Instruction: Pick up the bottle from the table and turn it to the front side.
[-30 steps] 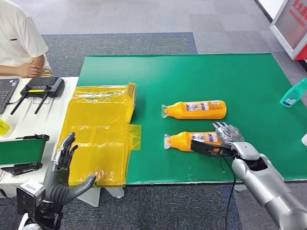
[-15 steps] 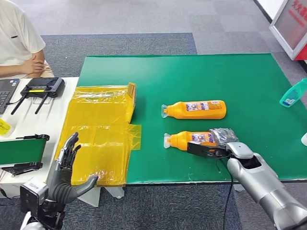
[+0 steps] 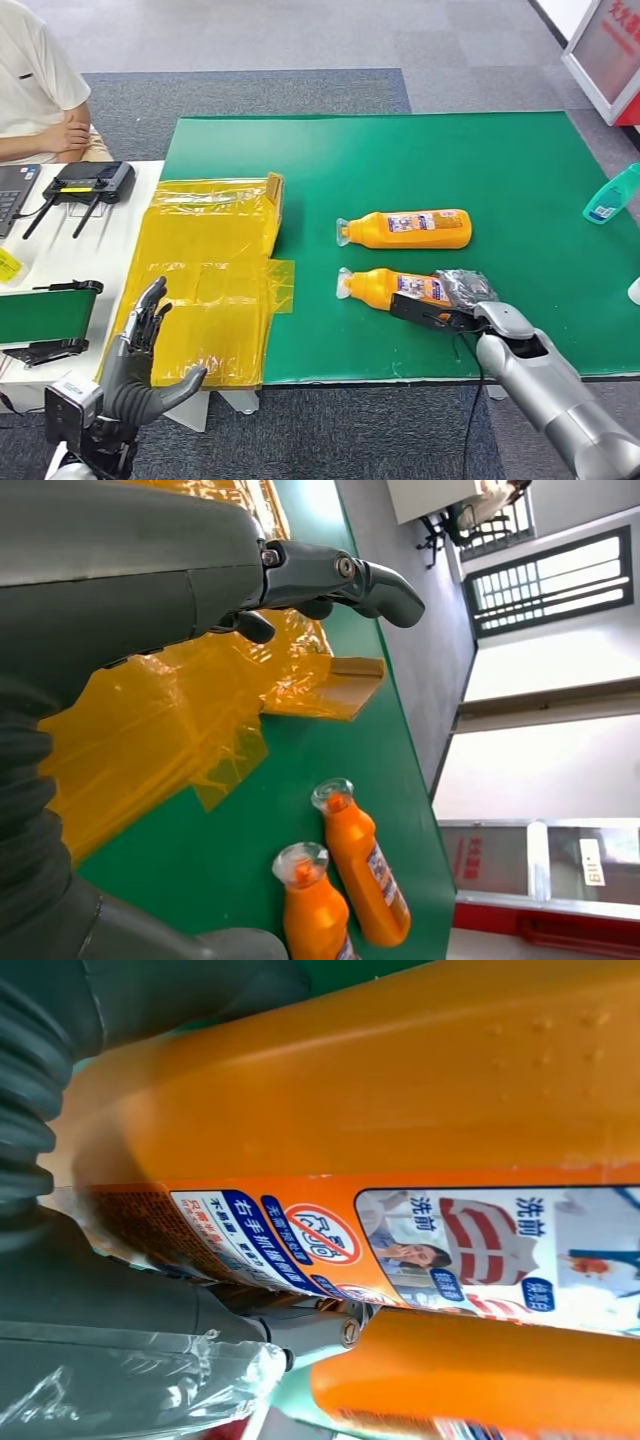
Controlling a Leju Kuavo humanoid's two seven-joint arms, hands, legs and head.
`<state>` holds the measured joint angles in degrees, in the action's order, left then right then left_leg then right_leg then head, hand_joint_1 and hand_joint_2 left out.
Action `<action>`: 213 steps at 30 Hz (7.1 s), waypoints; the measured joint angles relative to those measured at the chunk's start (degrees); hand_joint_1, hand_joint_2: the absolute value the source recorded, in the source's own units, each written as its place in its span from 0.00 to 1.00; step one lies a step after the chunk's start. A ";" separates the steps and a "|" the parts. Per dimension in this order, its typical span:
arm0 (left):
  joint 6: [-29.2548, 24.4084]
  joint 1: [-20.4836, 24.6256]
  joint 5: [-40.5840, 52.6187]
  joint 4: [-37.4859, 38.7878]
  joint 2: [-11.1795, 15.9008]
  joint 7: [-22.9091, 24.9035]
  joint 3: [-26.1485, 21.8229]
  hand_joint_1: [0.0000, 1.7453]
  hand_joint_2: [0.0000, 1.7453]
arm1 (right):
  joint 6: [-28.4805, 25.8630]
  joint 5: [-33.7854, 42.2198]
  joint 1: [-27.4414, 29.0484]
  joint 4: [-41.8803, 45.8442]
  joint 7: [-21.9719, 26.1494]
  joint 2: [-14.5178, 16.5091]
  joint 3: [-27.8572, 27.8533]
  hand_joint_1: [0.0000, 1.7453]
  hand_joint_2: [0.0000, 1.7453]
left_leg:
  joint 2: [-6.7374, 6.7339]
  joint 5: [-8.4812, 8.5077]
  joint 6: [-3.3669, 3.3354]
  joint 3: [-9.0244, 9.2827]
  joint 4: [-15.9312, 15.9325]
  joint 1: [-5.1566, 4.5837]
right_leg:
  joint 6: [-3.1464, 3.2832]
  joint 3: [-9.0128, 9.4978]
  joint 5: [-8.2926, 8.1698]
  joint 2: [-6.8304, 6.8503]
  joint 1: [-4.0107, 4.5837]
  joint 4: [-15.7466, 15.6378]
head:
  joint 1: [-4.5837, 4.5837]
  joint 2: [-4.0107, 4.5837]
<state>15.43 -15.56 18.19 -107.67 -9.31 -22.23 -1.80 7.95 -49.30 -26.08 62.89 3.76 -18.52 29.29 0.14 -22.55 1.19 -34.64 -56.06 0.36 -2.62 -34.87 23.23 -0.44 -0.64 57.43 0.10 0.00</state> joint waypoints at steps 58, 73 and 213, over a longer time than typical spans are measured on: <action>-2.17 10.00 -3.25 -1.13 -1.64 6.22 24.39 0.00 1.00 | -26.77 -15.33 32.51 41.42 20.95 26.84 -3.94 1.00 1.00 | 0.03 -0.08 0.05 -0.08 0.00 0.01 | 0.06 -0.13 0.16 0.05 -0.01 0.00 | 0.00 0.00; -3.42 13.19 -1.68 -0.60 -0.88 6.81 28.52 0.85 1.00 | -22.31 -6.30 32.26 39.19 22.68 24.94 -1.15 1.00 1.00 | 0.03 -0.09 0.05 -0.08 0.00 0.01 | 0.07 -0.13 0.16 0.04 0.00 0.00 | -0.01 0.00; -27.19 36.50 69.50 52.93 -3.71 18.63 7.82 0.00 1.00 | -3.73 15.60 34.01 41.35 22.19 26.96 -16.15 0.00 1.00 | 0.02 0.12 0.16 -0.20 0.01 0.03 | 0.13 -0.25 -0.03 0.02 0.05 0.02 | 0.00 0.00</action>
<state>-11.75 20.94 87.69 -54.73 -13.02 -3.60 6.02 4.22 -33.70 7.93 104.24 25.95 8.44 13.14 0.16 -22.43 1.35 -34.84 -56.06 0.39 -2.49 -35.13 23.19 -0.41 -0.59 57.45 0.10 0.00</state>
